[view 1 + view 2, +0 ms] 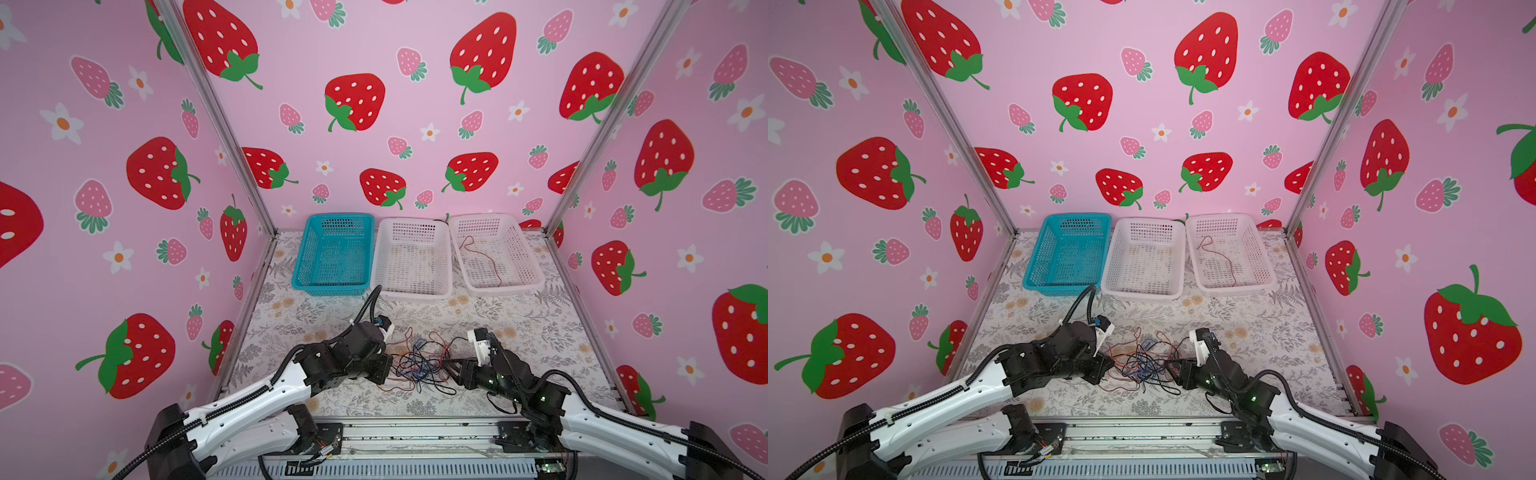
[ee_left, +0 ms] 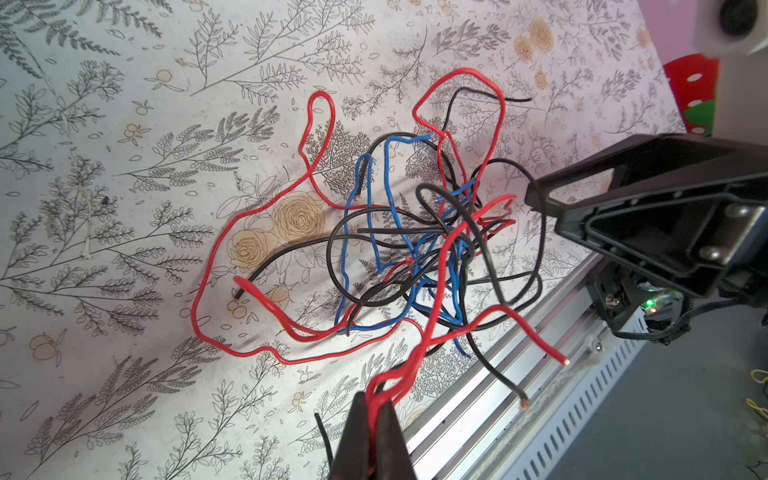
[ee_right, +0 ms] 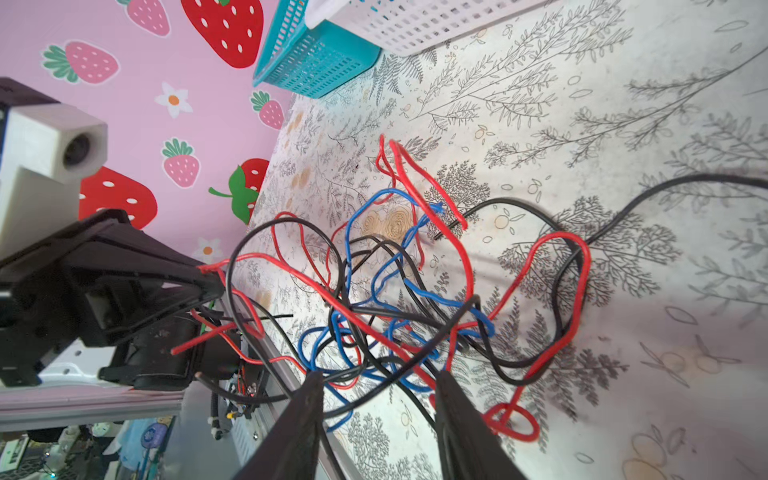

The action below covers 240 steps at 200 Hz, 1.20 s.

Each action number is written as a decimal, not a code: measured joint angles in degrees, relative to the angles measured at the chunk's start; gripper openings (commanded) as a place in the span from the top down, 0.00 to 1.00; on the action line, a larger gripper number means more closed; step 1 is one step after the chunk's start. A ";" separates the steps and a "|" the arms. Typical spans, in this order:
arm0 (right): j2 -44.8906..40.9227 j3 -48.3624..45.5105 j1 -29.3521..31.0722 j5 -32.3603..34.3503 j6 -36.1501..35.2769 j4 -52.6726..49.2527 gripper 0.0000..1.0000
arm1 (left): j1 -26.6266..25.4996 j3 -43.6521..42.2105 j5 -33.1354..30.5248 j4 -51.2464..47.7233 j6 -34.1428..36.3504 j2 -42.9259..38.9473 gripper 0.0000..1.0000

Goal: Untangle the cables

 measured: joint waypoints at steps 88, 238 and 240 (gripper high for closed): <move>5.11 -0.48 0.74 1.62 4.50 8.22 0.80 | 0.00 -2.67 0.37 1.27 -1.20 -1.90 1.00; 2.12 2.21 0.87 6.95 1.31 2.21 1.00 | 0.00 -6.75 0.39 3.34 -4.04 -5.11 1.00; 1.73 2.54 0.87 7.17 1.14 1.68 1.00 | 0.00 -6.91 0.31 3.34 -4.04 -5.16 1.00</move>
